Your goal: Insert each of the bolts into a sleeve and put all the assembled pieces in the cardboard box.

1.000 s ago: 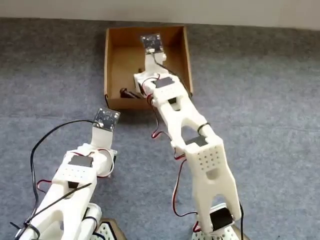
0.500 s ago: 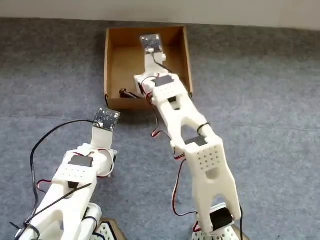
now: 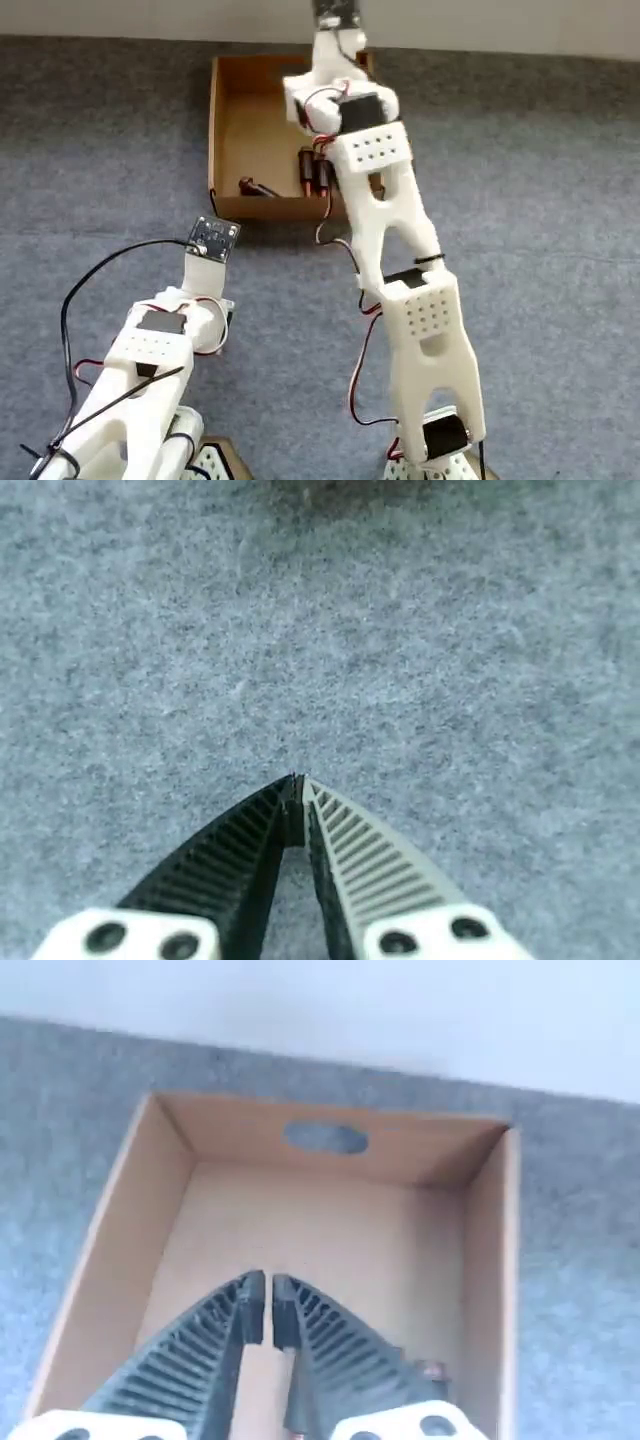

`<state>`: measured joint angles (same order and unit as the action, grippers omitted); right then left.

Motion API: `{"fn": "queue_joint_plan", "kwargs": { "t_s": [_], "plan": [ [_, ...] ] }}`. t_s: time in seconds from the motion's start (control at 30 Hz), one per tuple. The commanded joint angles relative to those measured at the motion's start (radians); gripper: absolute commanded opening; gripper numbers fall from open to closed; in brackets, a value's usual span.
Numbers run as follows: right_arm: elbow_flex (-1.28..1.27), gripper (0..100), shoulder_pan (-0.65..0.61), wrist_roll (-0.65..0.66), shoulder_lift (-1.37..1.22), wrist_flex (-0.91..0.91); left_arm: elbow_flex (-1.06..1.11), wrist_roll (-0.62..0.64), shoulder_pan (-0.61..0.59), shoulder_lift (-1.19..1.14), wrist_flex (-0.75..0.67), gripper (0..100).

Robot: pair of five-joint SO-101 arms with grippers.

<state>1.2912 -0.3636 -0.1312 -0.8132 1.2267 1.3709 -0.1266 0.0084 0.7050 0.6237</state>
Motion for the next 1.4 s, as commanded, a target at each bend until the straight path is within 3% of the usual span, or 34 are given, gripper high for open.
{"fn": "queue_joint_plan", "kwargs": {
  "t_s": [0.0, 0.1, 0.2, 0.37, 0.67, 0.83, 0.97, 1.2, 1.37],
  "plan": [
    [0.226, 0.5, 0.033, -0.009, 0.018, 0.119, -0.039, -0.005, 0.018, -0.004, -0.017, 1],
    [0.361, 0.7, 0.035, -0.006, 0.021, 0.232, -0.041, -0.005, 0.018, -0.004, -0.017, 1],
    [0.484, 0.7, 0.03, 0.086, 0.028, 0.34, -0.041, -0.005, 0.016, -0.004, -0.017, 1],
    [0.472, 0.7, 0.033, 0.132, 0.137, 0.535, -0.041, -0.005, 0.015, -0.004, -0.017, 1],
    [0.381, 0.7, 0.024, 0.078, 0.541, 0.541, -0.053, -0.005, 0.013, 0.007, 0.011, 1],
    [-0.048, 0.6, 0.036, 0.083, 0.834, 0.541, -0.139, -0.003, -0.024, 0.199, 0.235, 1],
    [-0.506, 0.6, 0.041, 0.038, 1.082, 0.535, -0.113, -0.008, -0.107, 0.544, 0.344, 1],
    [-1.264, 0.6, 0.048, -0.094, 1.449, 0.418, 0.016, -0.084, -0.11, 1.116, 0.566, 1],
    [-1.801, 0.6, 0.048, -0.017, 1.811, 0.165, 0.082, -0.086, -0.111, 1.078, 0.586, 1]
  ]
}}
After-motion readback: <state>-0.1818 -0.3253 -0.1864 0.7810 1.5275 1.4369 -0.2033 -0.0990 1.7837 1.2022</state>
